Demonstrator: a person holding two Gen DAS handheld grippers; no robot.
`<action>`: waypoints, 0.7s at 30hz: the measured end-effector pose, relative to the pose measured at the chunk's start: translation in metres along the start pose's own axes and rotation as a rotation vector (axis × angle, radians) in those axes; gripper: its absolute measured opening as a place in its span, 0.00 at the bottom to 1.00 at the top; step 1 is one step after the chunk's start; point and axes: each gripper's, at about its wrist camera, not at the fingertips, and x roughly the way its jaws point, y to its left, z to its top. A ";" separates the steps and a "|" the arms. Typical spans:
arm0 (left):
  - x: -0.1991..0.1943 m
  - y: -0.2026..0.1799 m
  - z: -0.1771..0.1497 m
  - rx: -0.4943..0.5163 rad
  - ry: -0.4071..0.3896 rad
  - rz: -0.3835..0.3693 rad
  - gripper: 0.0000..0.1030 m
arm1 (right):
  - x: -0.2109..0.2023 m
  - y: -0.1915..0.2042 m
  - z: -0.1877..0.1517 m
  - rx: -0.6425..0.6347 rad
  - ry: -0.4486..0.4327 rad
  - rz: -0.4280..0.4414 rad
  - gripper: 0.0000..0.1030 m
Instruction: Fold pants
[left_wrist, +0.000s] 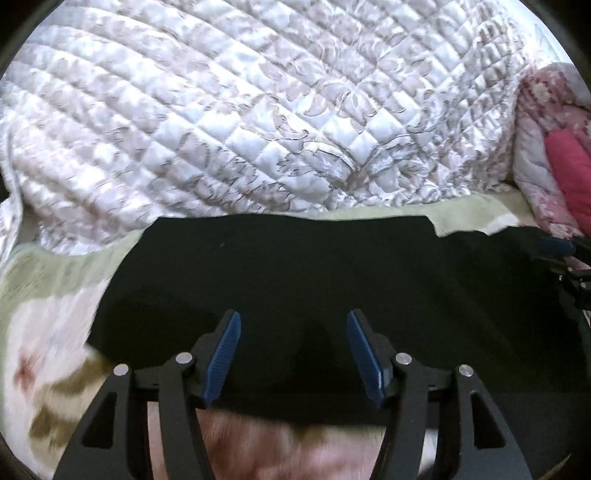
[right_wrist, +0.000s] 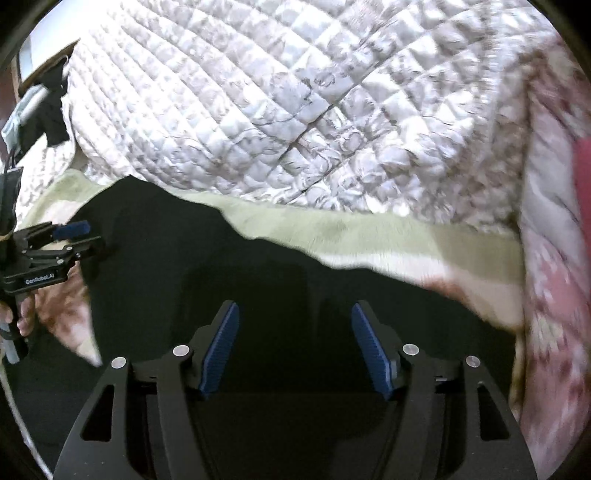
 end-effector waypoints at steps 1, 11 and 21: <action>0.009 -0.001 0.004 -0.001 0.004 0.000 0.62 | 0.008 -0.003 0.005 -0.016 0.005 0.000 0.62; 0.059 -0.012 0.020 0.037 0.014 0.028 0.70 | 0.082 -0.012 0.030 -0.082 0.148 0.063 0.53; 0.047 -0.007 0.023 0.089 0.000 0.130 0.04 | 0.047 0.015 0.026 -0.152 0.072 0.042 0.06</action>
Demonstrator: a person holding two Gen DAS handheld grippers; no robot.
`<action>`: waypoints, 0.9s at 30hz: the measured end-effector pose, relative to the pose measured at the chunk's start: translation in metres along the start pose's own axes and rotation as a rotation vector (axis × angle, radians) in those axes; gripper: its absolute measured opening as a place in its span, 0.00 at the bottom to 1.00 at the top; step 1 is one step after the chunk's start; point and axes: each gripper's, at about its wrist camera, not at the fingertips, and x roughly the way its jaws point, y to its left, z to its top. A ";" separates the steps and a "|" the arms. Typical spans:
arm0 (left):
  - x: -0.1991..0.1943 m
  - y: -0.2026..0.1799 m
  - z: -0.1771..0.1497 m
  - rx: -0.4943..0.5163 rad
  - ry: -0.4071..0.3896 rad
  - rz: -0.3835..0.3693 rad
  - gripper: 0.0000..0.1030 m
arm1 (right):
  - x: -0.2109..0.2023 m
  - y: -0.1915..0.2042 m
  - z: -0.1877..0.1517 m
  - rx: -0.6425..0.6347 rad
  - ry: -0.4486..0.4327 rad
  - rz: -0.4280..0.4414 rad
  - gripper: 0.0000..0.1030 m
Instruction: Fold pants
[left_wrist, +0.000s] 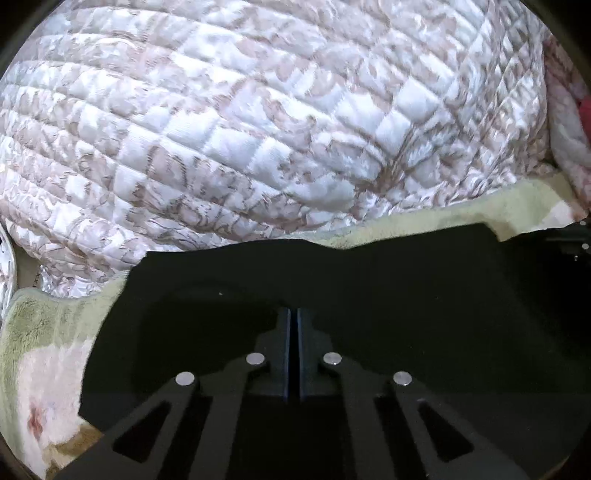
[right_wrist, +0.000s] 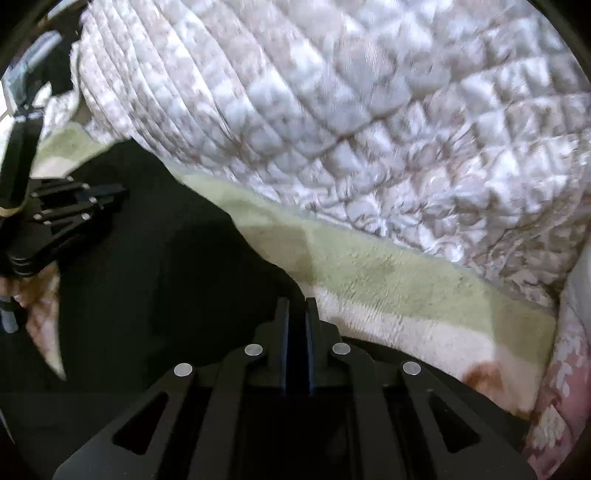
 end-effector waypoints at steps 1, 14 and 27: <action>-0.008 0.002 0.000 -0.006 -0.010 -0.003 0.04 | -0.012 0.001 0.000 0.008 -0.024 0.002 0.06; -0.164 0.027 -0.072 -0.150 -0.174 -0.145 0.04 | -0.176 0.060 -0.083 0.115 -0.215 0.110 0.06; -0.191 0.007 -0.222 -0.209 0.071 -0.226 0.04 | -0.165 0.114 -0.221 0.331 0.067 0.193 0.13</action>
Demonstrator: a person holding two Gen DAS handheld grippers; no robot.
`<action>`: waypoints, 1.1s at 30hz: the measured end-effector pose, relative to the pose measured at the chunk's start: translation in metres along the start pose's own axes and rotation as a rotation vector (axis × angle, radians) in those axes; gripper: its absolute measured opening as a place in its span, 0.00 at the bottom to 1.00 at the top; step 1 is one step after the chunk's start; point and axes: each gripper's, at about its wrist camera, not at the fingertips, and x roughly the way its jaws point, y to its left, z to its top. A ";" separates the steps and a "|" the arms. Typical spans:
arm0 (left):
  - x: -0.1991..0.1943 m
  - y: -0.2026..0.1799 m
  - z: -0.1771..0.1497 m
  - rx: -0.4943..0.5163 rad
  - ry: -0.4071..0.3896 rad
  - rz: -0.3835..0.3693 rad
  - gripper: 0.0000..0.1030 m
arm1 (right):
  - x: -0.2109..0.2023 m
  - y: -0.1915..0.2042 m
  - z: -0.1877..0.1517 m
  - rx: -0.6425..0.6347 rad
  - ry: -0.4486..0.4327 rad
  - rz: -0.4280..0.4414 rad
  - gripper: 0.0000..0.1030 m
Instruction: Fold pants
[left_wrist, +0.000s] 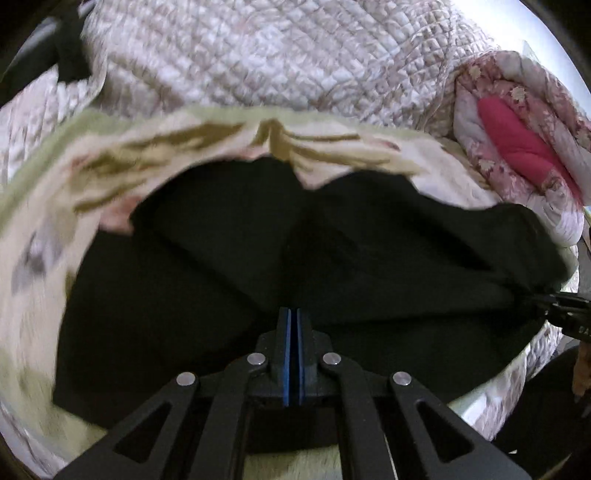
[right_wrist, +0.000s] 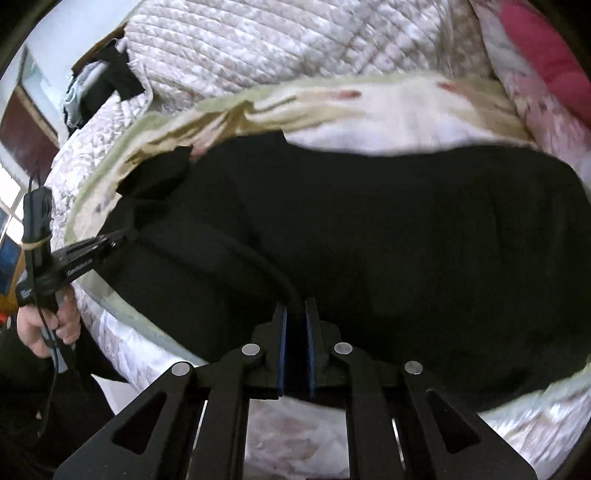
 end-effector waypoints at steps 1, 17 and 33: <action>-0.005 0.002 -0.002 -0.013 -0.007 0.000 0.04 | -0.003 0.000 -0.001 0.007 -0.014 0.001 0.14; 0.028 -0.032 0.063 0.051 -0.032 0.076 0.50 | -0.025 -0.017 0.011 0.119 -0.254 0.057 0.36; -0.051 0.057 -0.028 -0.276 -0.178 0.177 0.09 | -0.015 -0.012 0.006 0.127 -0.244 0.069 0.36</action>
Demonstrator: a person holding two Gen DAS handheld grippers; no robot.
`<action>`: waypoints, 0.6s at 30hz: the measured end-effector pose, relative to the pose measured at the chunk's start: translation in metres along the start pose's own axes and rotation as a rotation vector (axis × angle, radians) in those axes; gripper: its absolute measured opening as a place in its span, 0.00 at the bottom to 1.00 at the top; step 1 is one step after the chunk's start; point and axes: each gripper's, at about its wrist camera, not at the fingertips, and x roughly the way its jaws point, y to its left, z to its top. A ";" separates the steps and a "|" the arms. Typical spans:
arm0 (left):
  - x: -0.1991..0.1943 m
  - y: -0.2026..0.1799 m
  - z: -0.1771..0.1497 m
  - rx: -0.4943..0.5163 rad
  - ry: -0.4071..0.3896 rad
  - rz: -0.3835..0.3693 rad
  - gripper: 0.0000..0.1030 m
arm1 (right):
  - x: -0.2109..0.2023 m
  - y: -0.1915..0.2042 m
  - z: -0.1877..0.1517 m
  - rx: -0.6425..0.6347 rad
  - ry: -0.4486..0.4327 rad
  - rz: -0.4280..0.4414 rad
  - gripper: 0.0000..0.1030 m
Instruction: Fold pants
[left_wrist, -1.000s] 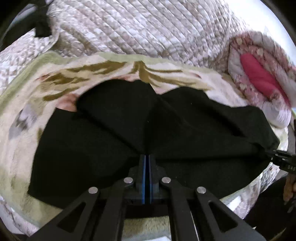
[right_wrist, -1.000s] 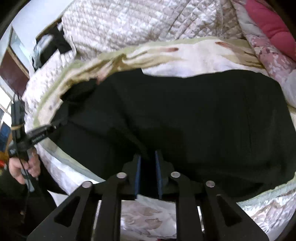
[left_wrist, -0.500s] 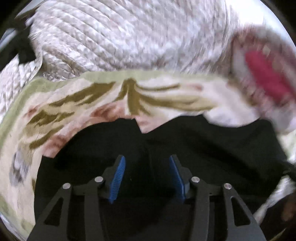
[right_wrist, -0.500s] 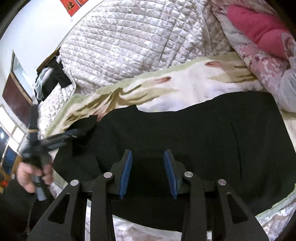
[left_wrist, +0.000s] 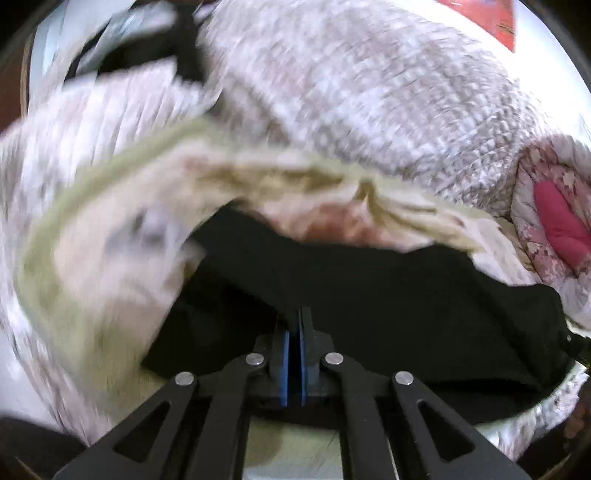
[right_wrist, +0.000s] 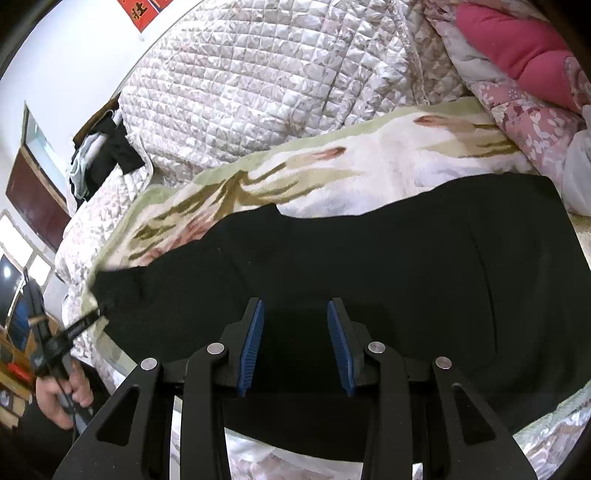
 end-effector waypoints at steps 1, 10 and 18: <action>0.005 0.012 -0.008 -0.040 0.039 -0.001 0.10 | 0.000 0.000 -0.002 -0.003 0.002 -0.005 0.36; 0.012 0.044 -0.012 -0.222 0.080 -0.078 0.22 | -0.028 -0.013 -0.018 0.042 -0.066 -0.022 0.36; 0.021 0.046 0.000 -0.253 0.085 -0.077 0.20 | -0.088 -0.055 -0.043 0.264 -0.240 -0.180 0.52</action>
